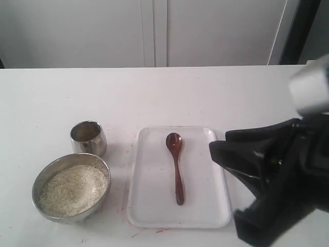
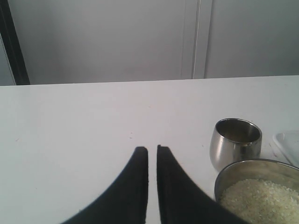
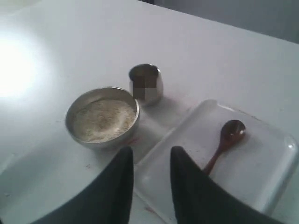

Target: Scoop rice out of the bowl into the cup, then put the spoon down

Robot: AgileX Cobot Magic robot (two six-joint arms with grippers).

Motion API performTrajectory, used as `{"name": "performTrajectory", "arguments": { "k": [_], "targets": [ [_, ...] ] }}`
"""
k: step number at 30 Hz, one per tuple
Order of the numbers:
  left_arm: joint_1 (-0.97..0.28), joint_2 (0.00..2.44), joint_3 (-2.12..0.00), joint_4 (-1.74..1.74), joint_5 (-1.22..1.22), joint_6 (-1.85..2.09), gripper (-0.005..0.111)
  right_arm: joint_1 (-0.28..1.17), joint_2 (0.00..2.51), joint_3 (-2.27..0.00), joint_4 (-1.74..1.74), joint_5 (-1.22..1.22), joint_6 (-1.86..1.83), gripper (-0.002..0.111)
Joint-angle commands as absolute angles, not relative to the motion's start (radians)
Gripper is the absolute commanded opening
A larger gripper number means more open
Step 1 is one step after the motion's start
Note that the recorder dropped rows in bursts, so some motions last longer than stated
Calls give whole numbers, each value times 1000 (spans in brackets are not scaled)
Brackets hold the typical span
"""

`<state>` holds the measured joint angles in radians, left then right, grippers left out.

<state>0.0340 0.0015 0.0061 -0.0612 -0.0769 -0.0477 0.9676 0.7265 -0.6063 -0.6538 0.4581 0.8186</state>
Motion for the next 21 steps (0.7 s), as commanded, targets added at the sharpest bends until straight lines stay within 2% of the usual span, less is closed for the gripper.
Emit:
{"name": "performTrajectory", "arguments": {
  "k": [1, 21],
  "targets": [
    [32, 0, 0, -67, -81, -49, 14, 996, 637, -584, -576, 416, 711, 27],
    [32, 0, 0, -67, -81, -49, 14, 999, 567, -584, -582, 476, 713, 27]
  ]
}}
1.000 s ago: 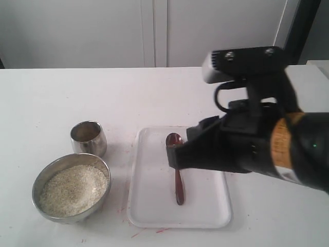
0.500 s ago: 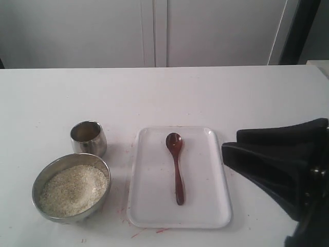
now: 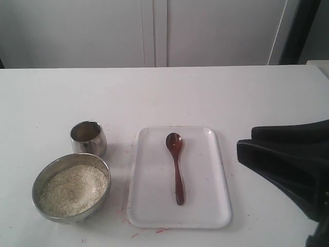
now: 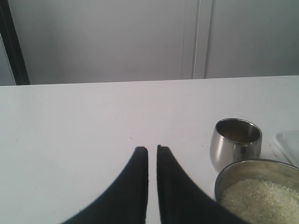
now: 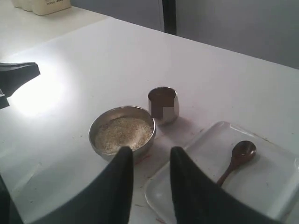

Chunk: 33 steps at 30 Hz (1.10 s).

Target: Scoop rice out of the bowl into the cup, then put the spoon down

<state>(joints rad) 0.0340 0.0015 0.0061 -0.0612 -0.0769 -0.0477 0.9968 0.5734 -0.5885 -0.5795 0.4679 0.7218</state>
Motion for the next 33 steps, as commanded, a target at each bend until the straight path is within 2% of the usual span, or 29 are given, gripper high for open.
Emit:
{"name": "performTrajectory", "arguments": {
  "k": [1, 7, 11, 14, 22, 33],
  "targets": [
    [32, 0, 0, -67, -81, -49, 14, 999, 567, -584, -588, 482, 713, 27],
    [32, 0, 0, -67, -81, -49, 14, 991, 558, -584, -639, 515, 713, 27],
    [32, 0, 0, -67, -81, -49, 14, 899, 533, -584, -670, 462, 654, 27],
    [32, 0, 0, -67, -81, -49, 14, 787, 516, -573, -670, 365, 591, 27],
    [32, 0, 0, -67, -81, -49, 14, 377, 456, -471, -670, -7, 542, 27],
    [32, 0, 0, -67, -81, -49, 14, -45, 240, -310, -664, -256, 544, 27]
  ]
}}
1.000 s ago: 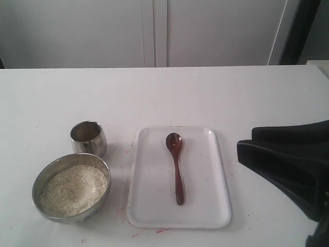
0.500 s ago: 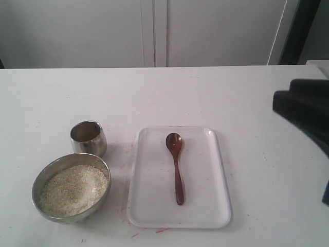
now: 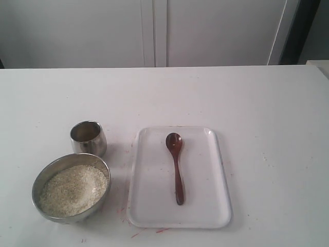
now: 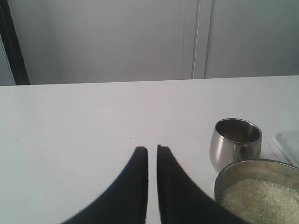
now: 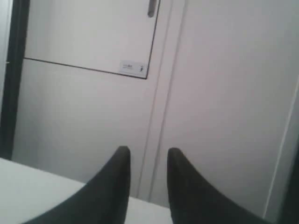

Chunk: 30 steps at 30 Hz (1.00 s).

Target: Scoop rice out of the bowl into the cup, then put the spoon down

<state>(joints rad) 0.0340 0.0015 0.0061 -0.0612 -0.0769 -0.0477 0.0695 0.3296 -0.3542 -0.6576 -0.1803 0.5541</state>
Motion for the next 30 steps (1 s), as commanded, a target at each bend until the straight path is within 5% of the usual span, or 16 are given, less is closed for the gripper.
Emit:
{"name": "performTrajectory", "arguments": {
  "k": [1, 15, 21, 30],
  "targets": [
    [32, 0, 0, -67, -81, -49, 14, -67, 216, -300, -667, -258, 544, 27],
    [32, 0, 0, -67, -81, -49, 14, -100, 146, -194, -587, -237, 580, 27],
    [32, 0, 0, -67, -81, -49, 14, -100, 118, -94, -222, -283, 302, 27],
    [32, 0, 0, -67, -81, -49, 14, -100, 0, -3, -264, -275, 200, 27]
  ]
}}
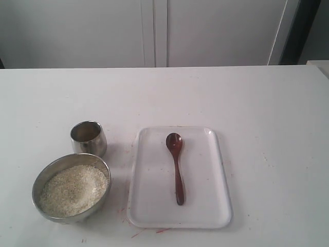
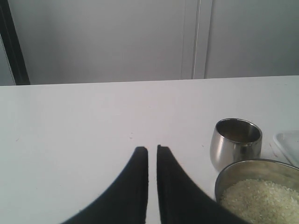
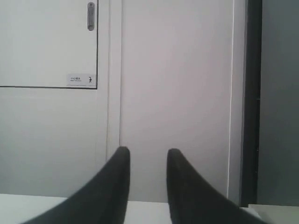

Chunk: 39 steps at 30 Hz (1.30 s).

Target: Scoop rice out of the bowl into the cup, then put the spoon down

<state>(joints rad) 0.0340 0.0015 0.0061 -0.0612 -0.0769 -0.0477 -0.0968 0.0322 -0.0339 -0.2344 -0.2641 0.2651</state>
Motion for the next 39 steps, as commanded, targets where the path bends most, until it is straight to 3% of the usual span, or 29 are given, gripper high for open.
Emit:
{"name": "performTrajectory", "arguments": {
  "k": [1, 16, 39],
  "targets": [
    [32, 0, 0, -67, -81, -49, 14, -102, 0, 0, -269, -273, 185, 27],
    [32, 0, 0, -67, -81, -49, 14, -140, 0, 0, -257, -155, 118, 27],
    [32, 0, 0, -67, -81, -49, 14, -154, 0, 0, -240, -161, 131, 25]
  ]
}}
